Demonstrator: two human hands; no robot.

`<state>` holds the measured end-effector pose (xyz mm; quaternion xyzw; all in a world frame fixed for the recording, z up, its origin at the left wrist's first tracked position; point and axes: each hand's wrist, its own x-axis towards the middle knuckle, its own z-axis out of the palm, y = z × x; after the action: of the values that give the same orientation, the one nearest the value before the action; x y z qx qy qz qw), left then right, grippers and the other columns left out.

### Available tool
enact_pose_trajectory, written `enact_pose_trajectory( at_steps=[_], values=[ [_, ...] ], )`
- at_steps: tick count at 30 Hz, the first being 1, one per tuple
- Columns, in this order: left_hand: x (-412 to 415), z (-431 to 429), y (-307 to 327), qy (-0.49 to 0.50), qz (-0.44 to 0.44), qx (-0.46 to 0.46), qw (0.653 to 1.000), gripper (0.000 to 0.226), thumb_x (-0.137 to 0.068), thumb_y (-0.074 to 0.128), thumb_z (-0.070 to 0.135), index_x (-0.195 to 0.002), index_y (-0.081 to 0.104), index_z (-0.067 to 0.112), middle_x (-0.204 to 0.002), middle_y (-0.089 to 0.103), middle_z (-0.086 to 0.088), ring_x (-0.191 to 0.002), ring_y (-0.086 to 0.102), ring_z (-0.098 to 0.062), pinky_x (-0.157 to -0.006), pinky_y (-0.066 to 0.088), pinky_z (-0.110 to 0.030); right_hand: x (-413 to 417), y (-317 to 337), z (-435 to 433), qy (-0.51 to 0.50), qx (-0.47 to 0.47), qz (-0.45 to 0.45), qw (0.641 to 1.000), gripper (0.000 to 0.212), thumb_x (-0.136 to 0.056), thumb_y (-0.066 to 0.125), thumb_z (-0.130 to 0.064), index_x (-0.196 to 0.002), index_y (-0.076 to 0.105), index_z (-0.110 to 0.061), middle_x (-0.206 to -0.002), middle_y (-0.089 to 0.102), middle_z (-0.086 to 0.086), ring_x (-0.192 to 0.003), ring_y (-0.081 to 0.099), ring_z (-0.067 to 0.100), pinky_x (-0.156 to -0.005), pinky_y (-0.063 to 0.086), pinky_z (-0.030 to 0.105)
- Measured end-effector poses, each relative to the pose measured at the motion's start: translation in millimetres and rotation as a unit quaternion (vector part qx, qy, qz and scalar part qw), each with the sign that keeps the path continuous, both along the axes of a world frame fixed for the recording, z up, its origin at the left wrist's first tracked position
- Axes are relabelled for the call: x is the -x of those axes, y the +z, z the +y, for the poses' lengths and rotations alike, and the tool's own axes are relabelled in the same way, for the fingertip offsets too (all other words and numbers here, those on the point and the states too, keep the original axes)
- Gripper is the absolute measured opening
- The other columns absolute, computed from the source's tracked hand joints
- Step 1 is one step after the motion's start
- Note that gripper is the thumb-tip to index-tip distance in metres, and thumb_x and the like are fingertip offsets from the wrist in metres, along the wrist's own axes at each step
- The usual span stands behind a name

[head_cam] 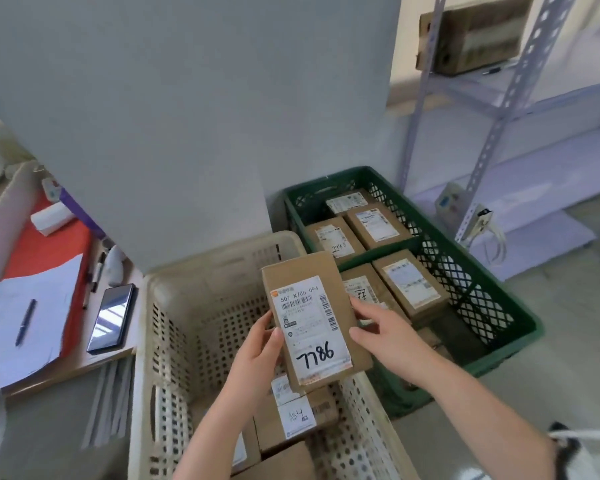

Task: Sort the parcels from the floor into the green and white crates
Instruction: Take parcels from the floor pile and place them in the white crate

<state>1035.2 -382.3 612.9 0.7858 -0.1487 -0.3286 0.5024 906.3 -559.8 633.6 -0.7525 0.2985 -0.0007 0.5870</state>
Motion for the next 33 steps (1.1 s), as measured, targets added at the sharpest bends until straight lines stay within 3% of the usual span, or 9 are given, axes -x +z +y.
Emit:
enact_pose_trajectory(
  at_steps=[2,8,12,16,19,23,26,29,33],
  values=[
    [-4.6,-14.0,-0.4,0.002,-0.003,-0.009,1.000,0.046,-0.098,0.042,0.044,-0.143,0.035,0.037,-0.096,0.062,0.036,-0.087,0.059,0.011,-0.063,0.043,-0.011,-3.9,-1.9,-14.1,-0.007,-0.007,0.000,1.000,0.059,-0.094,0.054,-0.015,-0.143,0.032,-0.039,-0.109,0.042,-0.042,-0.089,0.046,-0.025,-0.064,0.040,-0.005],
    [-7.0,-46.7,-3.4,0.040,-0.006,-0.018,0.999,0.045,-0.097,0.041,0.044,-0.142,0.037,0.036,-0.104,0.059,0.034,-0.090,0.056,0.014,-0.067,0.041,-0.010,-17.6,-6.2,-50.8,0.033,-0.027,0.008,0.999,0.059,-0.095,0.053,-0.019,-0.140,0.031,-0.049,-0.112,0.045,-0.044,-0.097,0.051,-0.018,-0.071,0.044,0.001],
    [-3.4,-55.3,-4.8,0.093,0.003,-0.018,0.996,0.036,-0.098,0.042,0.041,-0.134,0.041,0.039,-0.092,0.057,0.041,-0.080,0.055,0.025,-0.059,0.042,-0.006,-34.0,-5.5,-71.1,0.088,-0.028,0.021,0.996,0.059,-0.095,0.052,-0.018,-0.144,0.030,-0.043,-0.135,0.048,-0.024,-0.103,0.051,-0.010,-0.061,0.042,-0.002],
    [4.2,-66.1,-7.9,0.133,-0.008,-0.015,0.991,0.038,-0.099,0.041,0.040,-0.137,0.042,0.039,-0.111,0.058,0.032,-0.100,0.055,0.009,-0.072,0.041,-0.014,-39.8,-6.1,-87.7,0.115,-0.033,0.021,0.993,0.060,-0.095,0.052,-0.017,-0.144,0.028,-0.043,-0.128,0.050,-0.025,-0.099,0.053,-0.011,-0.065,0.046,0.001],
    [14.8,-78.0,-10.7,0.145,0.000,-0.006,0.989,0.039,-0.098,0.042,0.041,-0.137,0.042,0.038,-0.114,0.062,0.024,-0.105,0.059,0.000,-0.077,0.047,-0.021,-32.7,-7.6,-101.5,0.125,-0.027,0.021,0.992,0.059,-0.096,0.051,-0.018,-0.143,0.029,-0.046,-0.133,0.050,-0.023,-0.108,0.052,-0.007,-0.074,0.042,0.002],
    [29.7,-88.9,-13.0,0.164,-0.011,-0.012,0.986,0.044,-0.099,0.041,0.037,-0.142,0.041,0.030,-0.124,0.063,0.008,-0.111,0.060,-0.017,-0.086,0.049,-0.031,-25.9,-10.8,-112.4,0.147,-0.025,0.021,0.989,0.058,-0.095,0.051,-0.019,-0.141,0.030,-0.047,-0.131,0.048,-0.027,-0.104,0.048,-0.012,-0.069,0.039,0.002],
    [37.3,-81.6,-13.4,0.184,-0.008,-0.012,0.983,0.042,-0.099,0.041,0.035,-0.141,0.042,0.029,-0.120,0.065,0.005,-0.100,0.063,-0.013,-0.075,0.051,-0.021,-27.8,-14.6,-106.7,0.162,-0.033,0.020,0.986,0.058,-0.095,0.053,-0.018,-0.141,0.031,-0.046,-0.122,0.047,-0.035,-0.102,0.048,-0.013,-0.065,0.043,0.003],
    [42.0,-63.6,-12.4,0.211,-0.012,-0.013,0.977,0.038,-0.099,0.042,0.034,-0.137,0.043,0.032,-0.114,0.064,0.012,-0.087,0.060,0.001,-0.058,0.046,-0.007,-32.9,-22.3,-89.6,0.180,-0.051,0.020,0.982,0.059,-0.094,0.054,-0.016,-0.141,0.032,-0.044,-0.128,0.047,-0.031,-0.110,0.047,-0.010,-0.075,0.042,0.003],
    [40.5,-34.2,-20.8,0.224,0.004,-0.031,0.974,0.034,-0.100,0.042,0.034,-0.133,0.043,0.026,-0.108,0.065,0.010,-0.084,0.059,0.001,-0.059,0.045,-0.012,-38.8,-33.5,-62.4,0.196,-0.064,0.033,0.978,0.058,-0.094,0.055,-0.015,-0.142,0.034,-0.039,-0.123,0.048,-0.033,-0.095,0.047,-0.020,-0.063,0.042,-0.002]
  ],
)
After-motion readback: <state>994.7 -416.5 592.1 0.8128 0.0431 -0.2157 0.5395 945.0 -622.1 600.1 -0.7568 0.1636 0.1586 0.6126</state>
